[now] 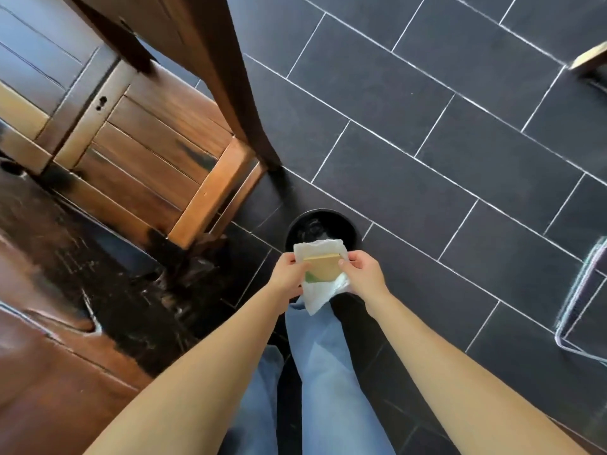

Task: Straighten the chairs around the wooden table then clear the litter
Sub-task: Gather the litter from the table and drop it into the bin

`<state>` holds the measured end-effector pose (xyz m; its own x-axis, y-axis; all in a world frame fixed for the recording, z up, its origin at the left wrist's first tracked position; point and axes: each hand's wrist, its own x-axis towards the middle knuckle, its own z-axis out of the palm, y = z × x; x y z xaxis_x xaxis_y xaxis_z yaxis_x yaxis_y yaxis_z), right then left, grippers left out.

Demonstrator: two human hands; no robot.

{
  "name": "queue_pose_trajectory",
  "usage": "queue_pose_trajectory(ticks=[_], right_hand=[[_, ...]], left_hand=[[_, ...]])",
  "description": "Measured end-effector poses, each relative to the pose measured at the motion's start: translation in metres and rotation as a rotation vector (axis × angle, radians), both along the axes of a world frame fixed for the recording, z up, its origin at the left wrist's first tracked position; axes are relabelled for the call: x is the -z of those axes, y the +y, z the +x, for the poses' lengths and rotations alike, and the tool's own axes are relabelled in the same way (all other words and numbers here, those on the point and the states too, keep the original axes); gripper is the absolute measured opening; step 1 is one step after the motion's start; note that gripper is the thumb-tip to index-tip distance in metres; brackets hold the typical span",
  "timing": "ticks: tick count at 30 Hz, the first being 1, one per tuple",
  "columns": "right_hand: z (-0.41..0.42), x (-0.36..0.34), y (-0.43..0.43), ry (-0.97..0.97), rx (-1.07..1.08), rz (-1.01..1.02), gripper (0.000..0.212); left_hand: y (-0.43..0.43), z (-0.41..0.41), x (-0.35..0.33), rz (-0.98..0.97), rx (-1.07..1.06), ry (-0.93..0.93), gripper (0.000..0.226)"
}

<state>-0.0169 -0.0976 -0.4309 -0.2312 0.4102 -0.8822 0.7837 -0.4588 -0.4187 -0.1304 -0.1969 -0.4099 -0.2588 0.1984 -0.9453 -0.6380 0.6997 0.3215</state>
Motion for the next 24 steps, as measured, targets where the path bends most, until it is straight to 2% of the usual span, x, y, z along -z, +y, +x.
queue_pose_trajectory(ticks=[2,4,7,18,24], right_hand=[[-0.003,0.007,0.005,-0.029,0.062,-0.058,0.023],[-0.004,0.013,0.009,-0.037,0.168,-0.192,0.041],[0.0,0.025,0.014,-0.06,0.203,-0.27,0.059],[0.002,0.027,-0.005,-0.078,0.048,-0.151,0.049],[-0.024,0.002,-0.021,-0.012,-0.085,-0.082,0.046]], left_hand=[[0.008,0.002,0.011,-0.047,0.002,0.006,0.019],[0.014,0.004,0.022,-0.126,0.016,-0.012,0.05],[0.02,0.007,0.034,-0.183,0.066,0.004,0.066],[0.006,0.01,0.014,-0.091,0.332,0.141,0.064],[-0.016,-0.006,-0.017,0.006,0.347,0.283,0.056]])
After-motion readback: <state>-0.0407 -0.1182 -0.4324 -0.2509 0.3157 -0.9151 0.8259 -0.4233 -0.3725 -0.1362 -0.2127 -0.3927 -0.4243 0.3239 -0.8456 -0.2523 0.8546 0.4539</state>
